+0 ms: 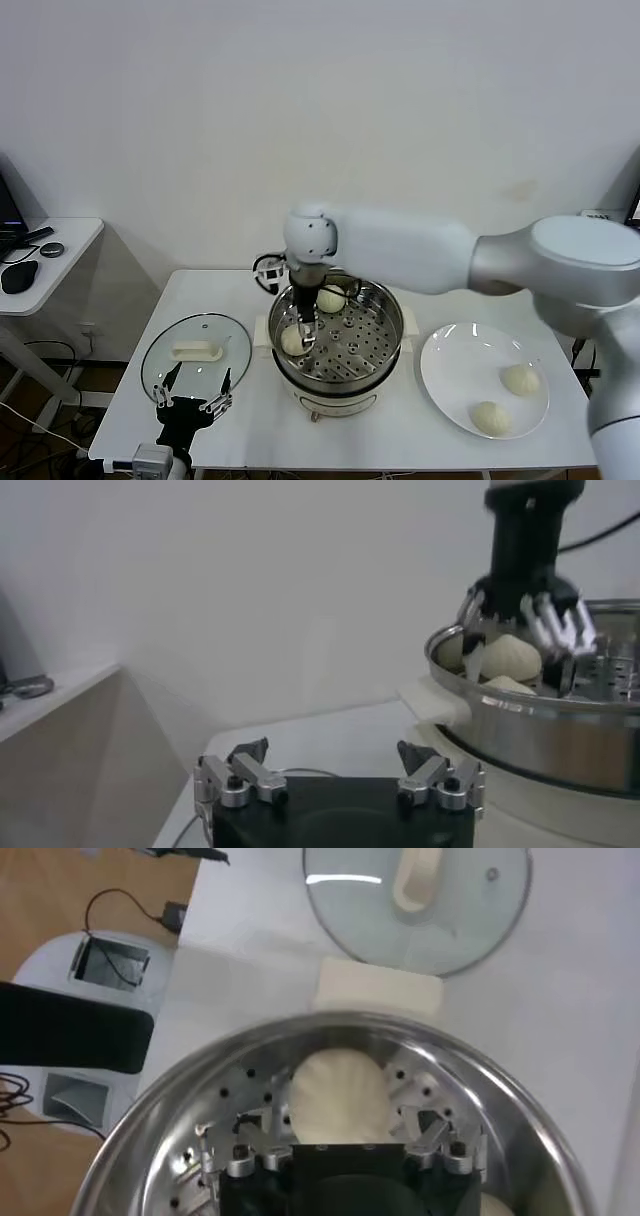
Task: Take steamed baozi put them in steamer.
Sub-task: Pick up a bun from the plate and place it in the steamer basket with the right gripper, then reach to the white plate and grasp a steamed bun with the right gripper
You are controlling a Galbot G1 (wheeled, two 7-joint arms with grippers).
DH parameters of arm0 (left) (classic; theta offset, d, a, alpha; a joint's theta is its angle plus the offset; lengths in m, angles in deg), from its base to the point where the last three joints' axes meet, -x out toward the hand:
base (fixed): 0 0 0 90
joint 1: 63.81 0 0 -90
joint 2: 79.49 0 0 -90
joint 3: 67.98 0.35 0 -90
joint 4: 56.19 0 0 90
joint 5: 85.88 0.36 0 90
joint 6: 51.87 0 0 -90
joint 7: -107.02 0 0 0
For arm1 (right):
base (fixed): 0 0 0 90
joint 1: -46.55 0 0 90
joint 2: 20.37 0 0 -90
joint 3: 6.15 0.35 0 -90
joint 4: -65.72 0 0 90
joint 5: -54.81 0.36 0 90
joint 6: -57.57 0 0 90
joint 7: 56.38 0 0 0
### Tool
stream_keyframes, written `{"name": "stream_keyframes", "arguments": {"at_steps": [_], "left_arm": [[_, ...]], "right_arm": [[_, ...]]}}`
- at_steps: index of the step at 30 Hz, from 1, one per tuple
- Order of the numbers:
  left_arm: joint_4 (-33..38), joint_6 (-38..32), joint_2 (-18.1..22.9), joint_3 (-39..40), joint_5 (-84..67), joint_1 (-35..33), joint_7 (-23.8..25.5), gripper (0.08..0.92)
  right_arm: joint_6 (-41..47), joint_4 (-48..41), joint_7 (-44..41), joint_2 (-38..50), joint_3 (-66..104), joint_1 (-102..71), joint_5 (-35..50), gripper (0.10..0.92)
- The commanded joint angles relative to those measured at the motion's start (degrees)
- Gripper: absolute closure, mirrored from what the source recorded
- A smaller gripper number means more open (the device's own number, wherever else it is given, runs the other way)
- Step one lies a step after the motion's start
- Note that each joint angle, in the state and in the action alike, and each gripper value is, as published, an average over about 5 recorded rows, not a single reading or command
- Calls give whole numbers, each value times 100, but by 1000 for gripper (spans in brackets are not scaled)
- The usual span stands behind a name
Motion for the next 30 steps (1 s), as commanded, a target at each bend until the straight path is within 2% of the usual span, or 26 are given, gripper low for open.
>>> {"name": "stream_keyframes", "arguments": {"at_steps": [1, 9, 15, 19, 23, 30], "left_arm": [[-122, 14, -6, -3, -42, 95, 15, 177], [-267, 22, -163, -34, -72, 23, 29, 177], [-359, 28, -183, -164, -84, -96, 22, 177], [-349, 37, -108, -170, -58, -240, 25, 177], [-322, 47, -36, -151, 5, -394, 32, 177], [-358, 88, 4, -140, 76, -526, 53, 177]], "right_arm": [[-266, 1287, -502, 1908, 226, 1274, 14, 203], [-869, 2011, -1043, 4342, 70, 1685, -766, 203], [-1418, 2375, -986, 5428, 824, -39, -1505, 203], [-1832, 2303, -1055, 5690, 2152, -1964, -1988, 203], [-2172, 2046, -1184, 5571, 2941, -3370, -2444, 203], [-2696, 1276, -1142, 5044, 3757, -4527, -2868, 203]]}}
